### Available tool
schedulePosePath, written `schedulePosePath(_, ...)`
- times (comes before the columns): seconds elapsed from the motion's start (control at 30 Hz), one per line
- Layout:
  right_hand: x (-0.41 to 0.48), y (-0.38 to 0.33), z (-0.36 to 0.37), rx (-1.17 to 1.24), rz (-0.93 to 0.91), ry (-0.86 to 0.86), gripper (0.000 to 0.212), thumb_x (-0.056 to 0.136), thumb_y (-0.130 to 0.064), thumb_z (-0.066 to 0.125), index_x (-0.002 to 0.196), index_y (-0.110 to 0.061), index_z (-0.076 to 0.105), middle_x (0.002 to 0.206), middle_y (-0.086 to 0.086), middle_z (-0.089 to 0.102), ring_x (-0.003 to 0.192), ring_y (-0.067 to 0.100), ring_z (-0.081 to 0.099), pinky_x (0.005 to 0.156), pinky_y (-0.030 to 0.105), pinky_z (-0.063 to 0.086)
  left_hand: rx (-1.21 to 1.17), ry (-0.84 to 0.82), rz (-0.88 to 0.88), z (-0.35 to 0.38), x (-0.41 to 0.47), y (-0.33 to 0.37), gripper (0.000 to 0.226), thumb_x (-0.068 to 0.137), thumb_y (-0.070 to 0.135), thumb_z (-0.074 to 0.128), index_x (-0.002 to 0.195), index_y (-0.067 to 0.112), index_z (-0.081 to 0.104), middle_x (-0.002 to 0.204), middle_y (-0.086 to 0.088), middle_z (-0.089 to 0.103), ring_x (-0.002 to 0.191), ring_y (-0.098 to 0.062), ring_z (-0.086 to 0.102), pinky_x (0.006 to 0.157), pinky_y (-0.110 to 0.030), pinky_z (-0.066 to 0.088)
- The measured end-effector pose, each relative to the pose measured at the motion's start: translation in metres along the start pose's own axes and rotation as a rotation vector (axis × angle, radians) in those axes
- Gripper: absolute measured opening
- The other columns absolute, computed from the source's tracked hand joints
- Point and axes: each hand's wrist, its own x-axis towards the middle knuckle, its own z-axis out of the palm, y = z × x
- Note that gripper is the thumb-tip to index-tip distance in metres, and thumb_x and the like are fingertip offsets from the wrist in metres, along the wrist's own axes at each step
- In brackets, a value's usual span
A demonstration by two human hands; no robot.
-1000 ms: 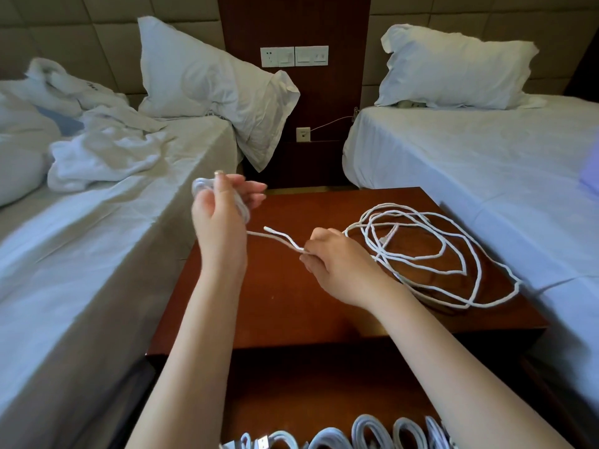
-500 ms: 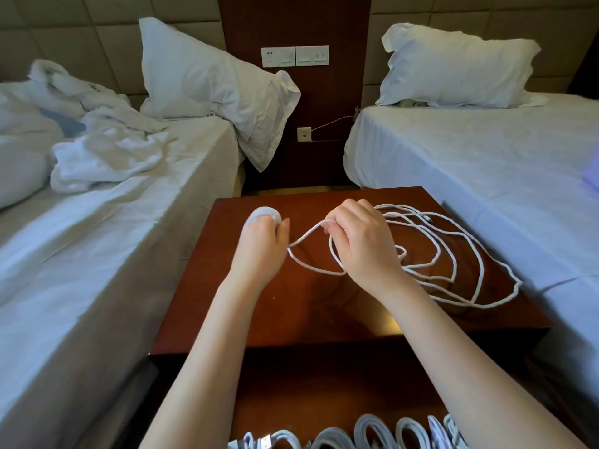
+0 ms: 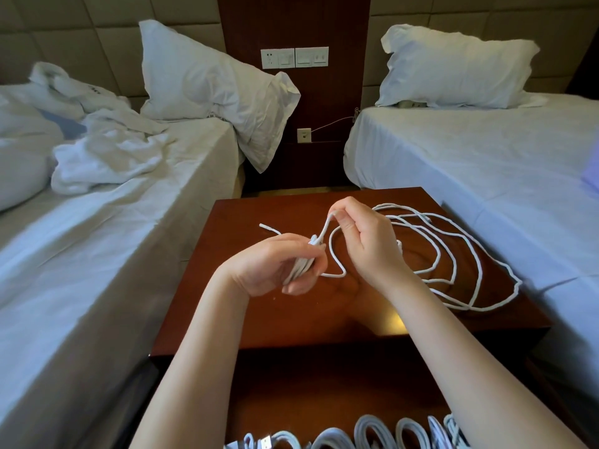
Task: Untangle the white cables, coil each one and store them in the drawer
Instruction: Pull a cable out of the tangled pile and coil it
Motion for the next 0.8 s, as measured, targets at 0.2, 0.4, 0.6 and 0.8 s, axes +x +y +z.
schedulePosePath(0.2, -0.008, -0.009, 0.009, 0.165, 0.095, -0.114, 0.033, 0.097, -0.038, 0.031, 0.091, -0.019, 0.058, 0.071, -0.018, 0.055, 0.068, 0.005, 0.055, 0.061, 0.017, 0.037, -0.183, -0.16, 0.139, 0.002, -0.001, 0.005, 0.035, 0.097, 0.024, 0.033, 0.079, 0.004, 0.055, 0.048, 0.001, 0.049, 0.042, -0.01, 0.04, 0.048, -0.018, 0.039)
schedulePosePath(0.4, -0.023, -0.008, 0.032, 0.207, 0.277, -0.28, 0.022, 0.092, -0.002, 0.048, 0.087, -0.023, 0.052, 0.073, -0.016, 0.059, 0.072, 0.005, 0.057, 0.071, 0.034, 0.048, -0.359, -0.154, 0.341, 0.011, 0.008, 0.01, 0.033, 0.099, 0.027, 0.038, 0.083, 0.003, 0.055, 0.055, -0.001, 0.054, 0.047, -0.01, 0.047, 0.053, -0.02, 0.044)
schedulePosePath(0.6, -0.027, -0.015, 0.028, 0.044, 0.209, -0.383, 0.026, 0.105, -0.022, 0.038, 0.088, -0.023, 0.057, 0.051, -0.011, 0.048, 0.048, 0.004, 0.047, 0.05, 0.016, 0.029, -0.462, 0.161, 0.435, 0.007, 0.006, 0.016, 0.035, 0.095, 0.024, 0.035, 0.078, 0.009, 0.061, 0.056, -0.004, 0.053, 0.048, -0.013, 0.047, 0.05, -0.023, 0.042)
schedulePosePath(0.8, -0.022, -0.02, 0.026, -0.099, 0.181, -0.502, 0.028, 0.105, -0.031, 0.032, 0.094, -0.014, 0.052, 0.055, -0.007, 0.043, 0.049, 0.008, 0.044, 0.05, 0.019, 0.025, -0.452, 0.678, 0.438, 0.013, 0.015, 0.02, 0.04, 0.104, 0.027, 0.026, 0.08, 0.008, 0.051, 0.059, -0.003, 0.061, 0.055, -0.012, 0.055, 0.056, -0.021, 0.047)
